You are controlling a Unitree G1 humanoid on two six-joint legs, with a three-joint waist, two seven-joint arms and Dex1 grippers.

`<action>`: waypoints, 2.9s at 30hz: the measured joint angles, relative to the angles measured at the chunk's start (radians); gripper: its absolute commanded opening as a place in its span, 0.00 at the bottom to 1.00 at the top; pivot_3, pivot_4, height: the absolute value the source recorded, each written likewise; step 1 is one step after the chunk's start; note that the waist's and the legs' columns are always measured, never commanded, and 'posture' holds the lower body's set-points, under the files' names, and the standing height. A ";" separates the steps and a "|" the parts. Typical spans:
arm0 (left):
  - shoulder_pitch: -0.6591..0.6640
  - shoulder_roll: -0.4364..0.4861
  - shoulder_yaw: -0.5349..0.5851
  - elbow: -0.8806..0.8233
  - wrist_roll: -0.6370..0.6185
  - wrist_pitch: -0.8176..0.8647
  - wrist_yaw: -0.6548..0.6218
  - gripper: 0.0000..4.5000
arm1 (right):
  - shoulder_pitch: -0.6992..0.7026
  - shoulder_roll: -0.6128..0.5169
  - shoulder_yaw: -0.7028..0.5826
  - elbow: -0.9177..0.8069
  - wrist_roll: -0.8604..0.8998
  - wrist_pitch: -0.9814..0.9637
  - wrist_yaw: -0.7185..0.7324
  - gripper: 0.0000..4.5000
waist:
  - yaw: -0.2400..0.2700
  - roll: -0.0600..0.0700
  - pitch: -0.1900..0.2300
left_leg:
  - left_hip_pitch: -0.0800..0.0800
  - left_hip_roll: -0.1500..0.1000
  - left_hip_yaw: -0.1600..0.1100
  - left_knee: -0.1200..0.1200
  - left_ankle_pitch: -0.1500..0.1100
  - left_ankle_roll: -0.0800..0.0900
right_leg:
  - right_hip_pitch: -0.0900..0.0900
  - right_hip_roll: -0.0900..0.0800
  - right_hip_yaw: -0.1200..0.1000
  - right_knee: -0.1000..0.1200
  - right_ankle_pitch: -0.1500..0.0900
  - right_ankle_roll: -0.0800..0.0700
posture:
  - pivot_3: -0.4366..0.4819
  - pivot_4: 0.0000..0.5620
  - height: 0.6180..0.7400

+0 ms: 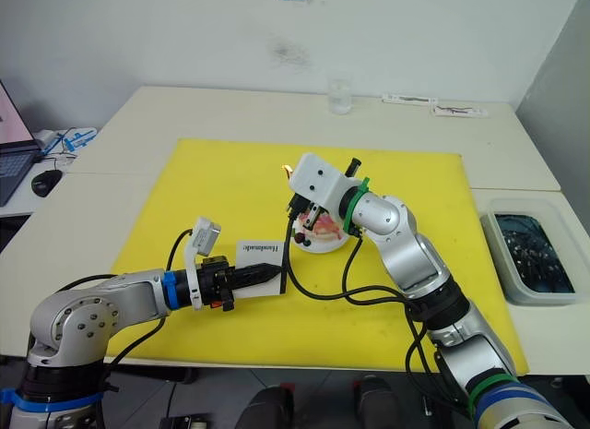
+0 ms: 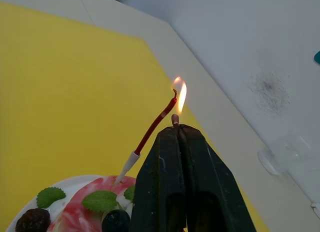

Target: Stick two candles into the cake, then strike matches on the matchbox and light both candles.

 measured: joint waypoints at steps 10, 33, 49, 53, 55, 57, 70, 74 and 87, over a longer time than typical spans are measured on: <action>-0.002 0.000 0.000 0.000 0.000 0.000 0.000 0.00 | 0.000 0.000 0.000 0.000 -0.001 -0.007 0.009 0.01 | 0.000 0.000 0.000 | 0.000 0.000 0.000 0.000 0.000 0.000 | 0.000 0.000 0.000 0.000 0.000 0.000 | 0.48 0.27 1.00; -0.030 -0.020 -0.028 0.016 0.000 -0.003 -0.001 0.00 | 0.137 -0.111 -0.105 -0.322 0.096 0.133 0.123 0.01 | 0.003 0.000 0.000 | 0.000 0.000 0.000 0.000 0.000 0.000 | 0.000 0.000 0.000 -0.001 0.000 0.000 | 0.48 0.27 1.00; -0.037 -0.020 -0.102 0.026 0.019 -0.025 -0.068 0.00 | 0.796 -0.486 -0.798 -0.568 0.217 0.348 0.208 0.01 | 0.015 0.000 0.000 | 0.000 -0.001 0.003 0.001 0.000 0.000 | 0.002 -0.001 0.002 -0.003 -0.003 -0.004 | 0.48 0.27 1.00; -0.038 -0.026 -0.122 0.026 0.024 -0.030 -0.075 0.00 | 0.830 -0.495 -0.862 -0.429 0.181 0.252 0.157 0.01 | 0.007 0.000 0.000 | 0.002 -0.001 0.004 0.001 0.000 0.000 | 0.002 -0.001 0.003 -0.002 -0.003 -0.003 | 0.48 0.27 1.00; -0.039 -0.029 -0.128 0.026 0.025 -0.036 -0.077 0.00 | 0.830 -0.508 -0.864 -0.361 0.157 0.203 0.130 0.01 | 0.006 0.000 0.000 | 0.002 -0.001 0.004 0.001 0.000 0.000 | 0.002 -0.001 0.003 -0.002 -0.003 -0.003 | 0.48 0.27 1.00; -0.039 -0.030 -0.130 0.026 0.027 -0.040 -0.078 0.00 | 0.823 -0.516 -0.866 -0.284 0.137 0.175 0.097 0.01 | 0.006 0.000 0.000 | 0.001 -0.001 0.004 0.001 0.000 0.000 | 0.002 -0.001 0.003 -0.002 -0.003 -0.003 | 0.48 0.27 1.00; -0.028 -0.039 -0.133 0.022 0.029 -0.043 -0.066 0.00 | 0.807 -0.546 -0.861 -0.122 0.091 0.085 0.015 0.94 | 0.007 0.000 0.000 | 0.001 -0.001 0.004 0.002 0.000 0.000 | 0.002 -0.001 0.003 -0.002 -0.003 -0.003 | 0.48 0.27 1.00; -0.025 -0.043 -0.132 0.021 0.029 -0.045 -0.063 0.00 | 0.777 -0.546 -0.876 -0.153 0.119 0.065 0.018 0.99 | 0.007 0.000 0.000 | 0.001 -0.001 0.004 0.002 0.000 0.000 | 0.002 -0.001 0.003 -0.001 -0.002 -0.003 | 0.48 0.27 1.00; -0.026 -0.048 -0.129 0.021 0.028 -0.047 -0.060 0.00 | 0.668 -0.458 -0.732 -0.320 0.440 0.153 0.188 0.99 | 0.007 0.000 0.000 | 0.002 -0.001 0.003 0.002 0.000 0.000 | 0.003 -0.001 0.003 -0.002 -0.001 0.000 | 0.48 0.27 1.00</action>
